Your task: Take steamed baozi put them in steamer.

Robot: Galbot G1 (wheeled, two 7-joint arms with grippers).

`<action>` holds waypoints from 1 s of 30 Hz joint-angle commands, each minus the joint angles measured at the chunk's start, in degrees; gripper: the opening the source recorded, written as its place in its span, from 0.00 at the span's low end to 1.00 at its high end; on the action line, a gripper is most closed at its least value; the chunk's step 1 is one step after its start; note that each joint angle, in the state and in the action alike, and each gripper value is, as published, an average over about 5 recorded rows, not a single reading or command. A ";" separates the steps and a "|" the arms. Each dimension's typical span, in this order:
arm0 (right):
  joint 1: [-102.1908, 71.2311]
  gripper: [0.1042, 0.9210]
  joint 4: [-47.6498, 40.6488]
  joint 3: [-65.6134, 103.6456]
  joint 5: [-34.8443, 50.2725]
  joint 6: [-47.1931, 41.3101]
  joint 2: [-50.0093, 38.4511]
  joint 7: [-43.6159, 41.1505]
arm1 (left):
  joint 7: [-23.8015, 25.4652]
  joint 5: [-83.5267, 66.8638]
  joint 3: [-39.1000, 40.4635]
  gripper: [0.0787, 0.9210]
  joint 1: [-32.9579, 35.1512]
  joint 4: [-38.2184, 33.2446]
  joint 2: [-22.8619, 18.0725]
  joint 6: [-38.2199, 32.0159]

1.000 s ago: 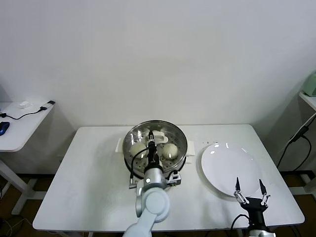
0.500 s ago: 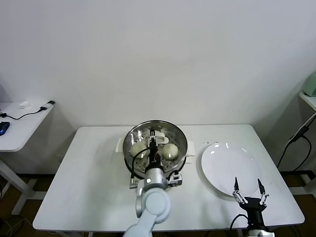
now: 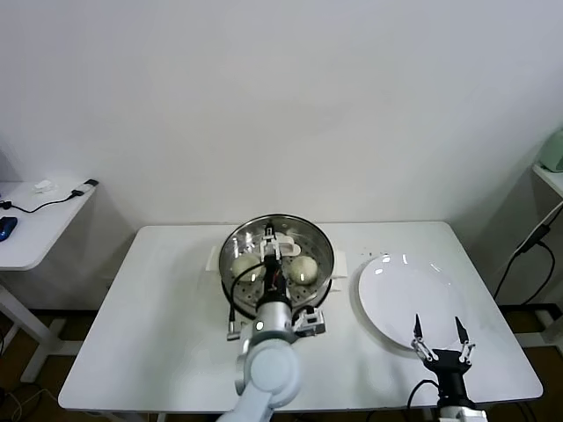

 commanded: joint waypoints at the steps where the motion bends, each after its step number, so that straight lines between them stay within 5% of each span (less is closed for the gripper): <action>1: 0.21 0.88 -0.12 -0.41 0.00 -0.68 0.07 -0.58 | -9.90 -21.58 -3.94 0.88 4.73 -10.86 11.95 -8.90; 8: 0.11 0.88 -0.04 -1.33 2.41 0.88 -0.39 0.32 | -16.40 -51.58 -13.02 0.88 10.77 -14.98 18.52 -19.49; 17: 0.29 0.88 0.08 -1.33 3.51 3.79 -0.75 -0.83 | -19.45 -103.74 -34.04 0.88 16.03 -14.39 17.16 -30.30; 22: 0.47 0.88 0.04 -1.30 3.78 4.70 -0.89 -0.70 | -18.38 -112.12 -40.43 0.88 20.08 -9.47 20.11 -33.63; 30: 0.73 0.88 -0.81 -1.30 3.95 4.82 -1.16 -0.32 | -17.98 -110.08 -37.23 0.88 22.66 3.70 22.30 -42.86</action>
